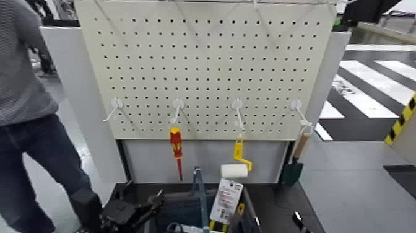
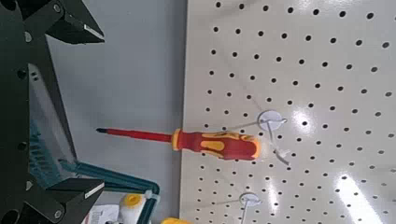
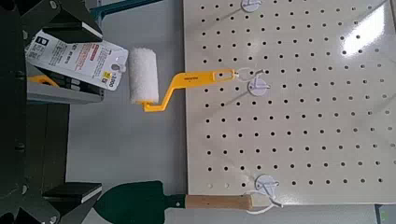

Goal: Put the red screwdriver into the crate.

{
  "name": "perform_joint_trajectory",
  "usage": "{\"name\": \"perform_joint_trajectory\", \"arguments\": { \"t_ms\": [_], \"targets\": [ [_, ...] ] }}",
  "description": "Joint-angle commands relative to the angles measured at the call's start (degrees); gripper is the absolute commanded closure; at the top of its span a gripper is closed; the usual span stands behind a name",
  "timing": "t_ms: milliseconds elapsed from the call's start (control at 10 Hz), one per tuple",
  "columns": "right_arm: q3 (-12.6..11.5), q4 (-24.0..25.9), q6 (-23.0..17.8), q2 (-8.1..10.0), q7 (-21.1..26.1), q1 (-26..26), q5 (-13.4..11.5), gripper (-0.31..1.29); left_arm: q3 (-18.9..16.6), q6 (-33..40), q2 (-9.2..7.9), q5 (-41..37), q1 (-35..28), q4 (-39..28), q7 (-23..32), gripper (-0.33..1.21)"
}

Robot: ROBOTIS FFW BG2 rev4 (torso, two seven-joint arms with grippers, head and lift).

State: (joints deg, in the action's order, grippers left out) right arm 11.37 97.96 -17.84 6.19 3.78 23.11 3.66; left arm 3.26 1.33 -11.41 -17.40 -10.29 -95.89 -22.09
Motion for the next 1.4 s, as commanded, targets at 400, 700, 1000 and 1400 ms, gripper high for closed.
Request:
{"name": "perform_joint_trajectory", "arguments": {
  "t_ms": [400, 700, 1000, 1400],
  "targets": [
    [0.1, 0.0, 0.1, -0.13, -0.1, 0.0, -0.1, 0.17, 1.1, -5.6, -3.71, -1.5, 10.1, 4.0, -9.0, 0.21],
    [0.1, -0.1, 0.0, -0.21, -0.1, 0.0, -0.1, 0.17, 3.7, -6.3, -5.12, -1.9, 15.2, 6.3, -11.6, 0.21],
    [0.3, -0.1, -0.1, -0.21, -0.1, -0.1, 0.0, 0.17, 6.9, -5.5, -5.03, -2.9, 19.9, 10.2, -13.5, 0.21],
    [0.5, -0.2, -0.1, -0.21, -0.1, -0.3, 0.1, 0.17, 9.3, -3.9, -4.59, -4.4, 24.0, 14.9, -15.4, 0.21]
  ]
}}
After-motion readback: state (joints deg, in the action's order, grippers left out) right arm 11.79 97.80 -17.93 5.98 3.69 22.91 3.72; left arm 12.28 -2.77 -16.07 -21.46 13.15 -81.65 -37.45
